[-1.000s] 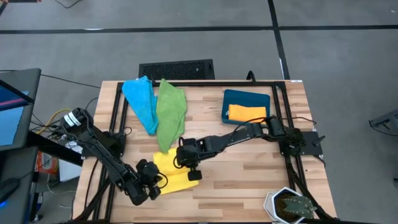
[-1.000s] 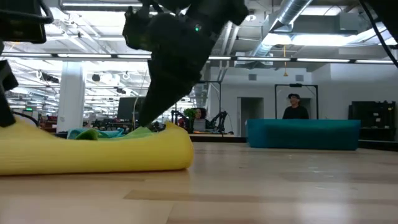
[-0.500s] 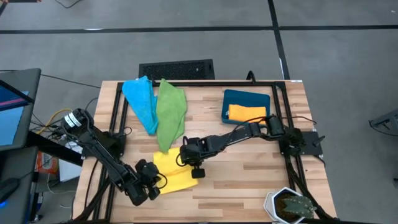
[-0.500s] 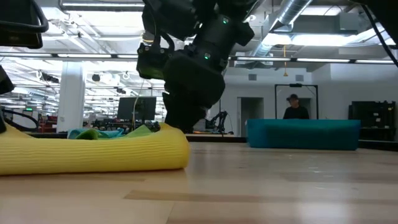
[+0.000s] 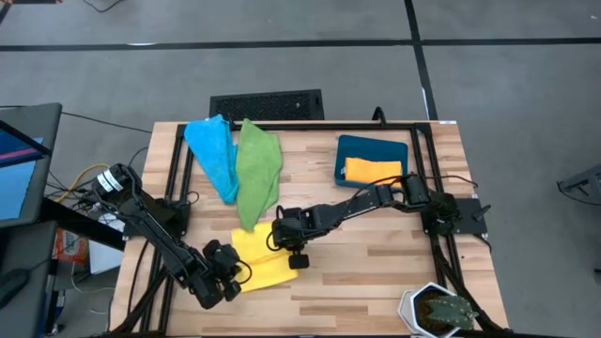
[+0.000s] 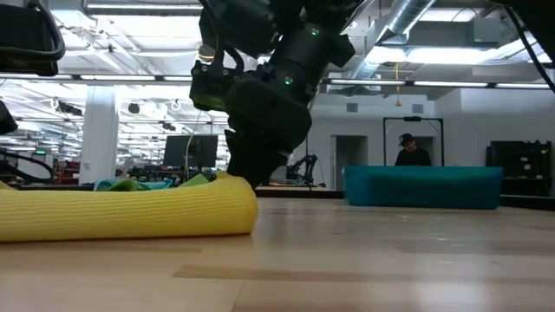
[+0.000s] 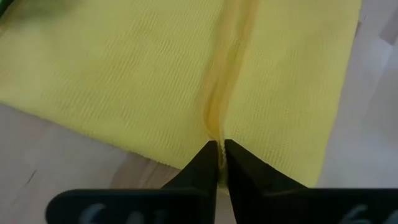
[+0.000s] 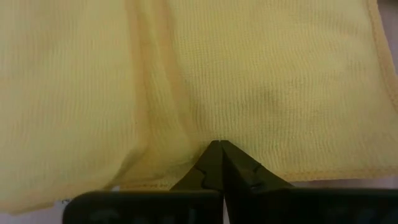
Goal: Fold microfiber towels
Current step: Fold the yellow microfiber cloth
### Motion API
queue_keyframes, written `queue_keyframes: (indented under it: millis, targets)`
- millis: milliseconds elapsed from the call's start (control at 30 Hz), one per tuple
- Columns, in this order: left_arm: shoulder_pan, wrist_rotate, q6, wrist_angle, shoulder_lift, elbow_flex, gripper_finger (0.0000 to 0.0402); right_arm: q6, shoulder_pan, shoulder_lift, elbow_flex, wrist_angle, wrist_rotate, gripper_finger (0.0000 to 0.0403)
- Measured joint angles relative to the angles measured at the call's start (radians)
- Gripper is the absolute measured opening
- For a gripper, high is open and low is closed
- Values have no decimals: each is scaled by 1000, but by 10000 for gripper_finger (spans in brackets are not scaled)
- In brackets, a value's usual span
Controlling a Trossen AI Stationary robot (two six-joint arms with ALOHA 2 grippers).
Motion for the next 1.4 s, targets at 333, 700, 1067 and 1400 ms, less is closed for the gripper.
queue_keyframes:
  millis: [333, 700, 1067, 1400]
  targets:
    - [20, 50, 9, -39, -2, 0, 98, 0, 0, 0, 0, 0, 0, 26]
    - [26, -30, 3, -97, -137, 0, 172, 0, 0, 0, 0, 5, 0, 21]
    - [-43, -233, 38, 180, -42, 0, 73, 1, 0, 0, 0, 10, 0, 23]
    - [-27, -207, -57, 159, 148, 0, 14, 25, -8, -4, 0, -1, 0, 22]
